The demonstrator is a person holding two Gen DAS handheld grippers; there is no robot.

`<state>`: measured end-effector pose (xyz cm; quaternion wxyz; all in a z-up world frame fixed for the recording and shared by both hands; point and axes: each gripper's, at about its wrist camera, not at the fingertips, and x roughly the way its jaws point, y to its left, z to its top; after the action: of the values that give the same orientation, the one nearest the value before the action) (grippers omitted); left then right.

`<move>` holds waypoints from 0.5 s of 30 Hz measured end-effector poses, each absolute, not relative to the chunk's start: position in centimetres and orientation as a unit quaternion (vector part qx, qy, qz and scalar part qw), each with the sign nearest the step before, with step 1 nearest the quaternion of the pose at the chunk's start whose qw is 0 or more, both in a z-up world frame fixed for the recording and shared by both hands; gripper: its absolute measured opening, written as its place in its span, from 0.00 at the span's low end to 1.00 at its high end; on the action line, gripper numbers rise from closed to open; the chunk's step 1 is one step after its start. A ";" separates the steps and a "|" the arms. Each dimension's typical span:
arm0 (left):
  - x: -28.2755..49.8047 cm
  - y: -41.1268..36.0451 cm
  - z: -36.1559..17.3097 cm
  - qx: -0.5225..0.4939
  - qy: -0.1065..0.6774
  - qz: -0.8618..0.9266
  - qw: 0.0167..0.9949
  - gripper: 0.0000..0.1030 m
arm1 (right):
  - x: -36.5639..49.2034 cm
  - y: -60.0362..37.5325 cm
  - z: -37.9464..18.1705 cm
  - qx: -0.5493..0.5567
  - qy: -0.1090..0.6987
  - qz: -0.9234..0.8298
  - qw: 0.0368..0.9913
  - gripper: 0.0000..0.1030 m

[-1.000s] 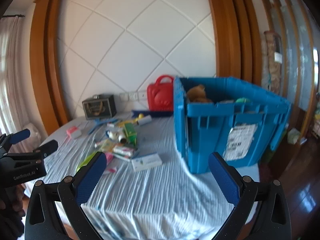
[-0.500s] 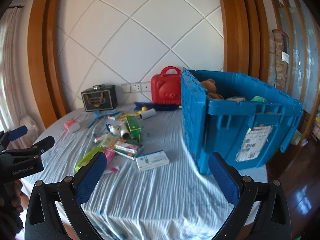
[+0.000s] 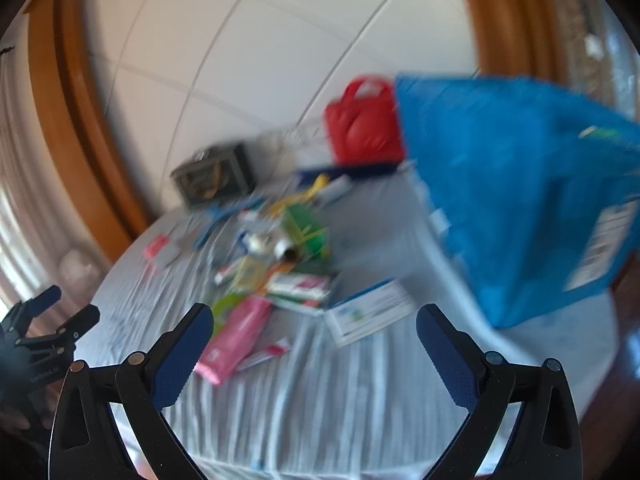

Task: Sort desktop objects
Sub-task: 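Move the right tool toward the pink tissue pack on the table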

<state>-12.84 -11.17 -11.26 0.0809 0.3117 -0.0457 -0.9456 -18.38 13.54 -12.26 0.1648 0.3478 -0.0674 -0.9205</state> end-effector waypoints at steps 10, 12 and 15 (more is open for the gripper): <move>-19.1 -15.4 -13.5 0.336 -0.022 -0.938 0.078 0.99 | -25.4 4.4 -11.9 0.288 0.039 -0.950 0.114 1.00; -20.1 -15.8 -13.5 0.335 -0.022 -0.939 0.078 0.99 | -28.1 3.6 -13.2 0.341 0.036 -0.927 0.153 1.00; -22.0 -16.3 -13.6 0.336 -0.022 -0.937 0.088 0.99 | -31.8 2.8 -15.5 0.414 0.001 -0.885 0.212 0.99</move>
<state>-22.00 -16.26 -13.59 0.0882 0.3364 -0.0222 -0.9373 -31.75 2.80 -15.48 0.2122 0.4140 0.0008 -0.8852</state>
